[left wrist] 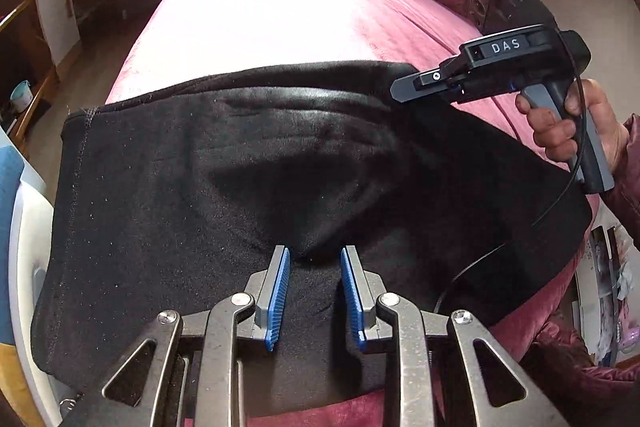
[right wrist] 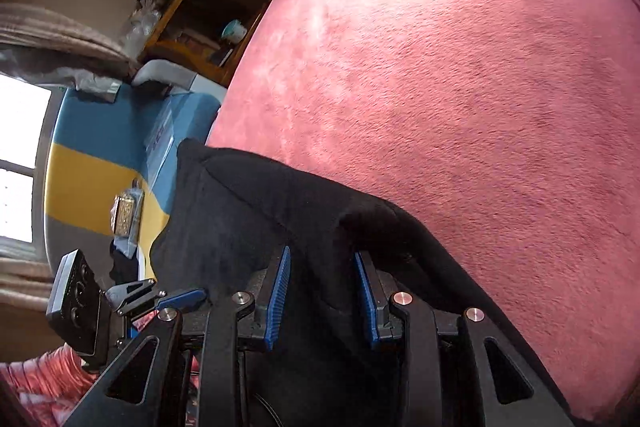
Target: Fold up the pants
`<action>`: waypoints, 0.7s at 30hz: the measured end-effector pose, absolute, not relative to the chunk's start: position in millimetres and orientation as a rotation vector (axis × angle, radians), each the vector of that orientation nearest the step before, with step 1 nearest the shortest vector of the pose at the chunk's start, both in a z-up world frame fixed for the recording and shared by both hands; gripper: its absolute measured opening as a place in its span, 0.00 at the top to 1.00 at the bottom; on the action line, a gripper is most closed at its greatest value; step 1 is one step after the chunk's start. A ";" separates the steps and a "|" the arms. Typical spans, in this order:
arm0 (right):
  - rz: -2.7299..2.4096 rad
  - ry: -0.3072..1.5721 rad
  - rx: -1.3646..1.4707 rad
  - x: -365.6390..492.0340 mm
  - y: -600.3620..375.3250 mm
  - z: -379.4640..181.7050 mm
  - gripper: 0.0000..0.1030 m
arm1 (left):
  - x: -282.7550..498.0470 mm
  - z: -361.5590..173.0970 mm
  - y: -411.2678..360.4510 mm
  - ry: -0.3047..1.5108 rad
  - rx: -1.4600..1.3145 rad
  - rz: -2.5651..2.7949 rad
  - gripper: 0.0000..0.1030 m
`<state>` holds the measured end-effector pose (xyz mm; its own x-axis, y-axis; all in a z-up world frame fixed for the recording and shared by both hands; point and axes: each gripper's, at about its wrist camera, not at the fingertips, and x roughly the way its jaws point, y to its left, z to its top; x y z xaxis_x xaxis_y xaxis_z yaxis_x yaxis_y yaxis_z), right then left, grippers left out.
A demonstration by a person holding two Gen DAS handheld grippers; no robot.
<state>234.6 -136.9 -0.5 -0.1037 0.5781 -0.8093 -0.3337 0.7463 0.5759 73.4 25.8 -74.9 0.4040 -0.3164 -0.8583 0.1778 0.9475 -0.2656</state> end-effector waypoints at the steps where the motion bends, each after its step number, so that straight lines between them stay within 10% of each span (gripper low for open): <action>1: 0.777 1.472 0.210 233.3 -137.9 0.1 0.71 | 73.7 -78.7 27.2 1.123 -0.153 -0.313 0.74; 4: 0.726 1.405 0.257 241.1 -138.9 1.9 0.92 | 71.5 -85.4 31.6 1.130 -0.182 -0.303 0.74; 13: 0.545 1.330 0.306 231.3 -147.8 -23.0 0.95 | 72.1 -79.2 37.5 1.139 -0.220 -0.293 0.74; 21: 0.484 1.251 0.303 206.8 -170.0 17.6 0.64 | 95.4 -47.2 125.5 0.989 -0.403 -0.124 0.75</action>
<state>206.8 -170.0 17.6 0.2334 0.5071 -0.8297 -0.1838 0.8609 0.4745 95.4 125.5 -47.2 0.5492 -0.2823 -0.7866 -0.0792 0.9194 -0.3853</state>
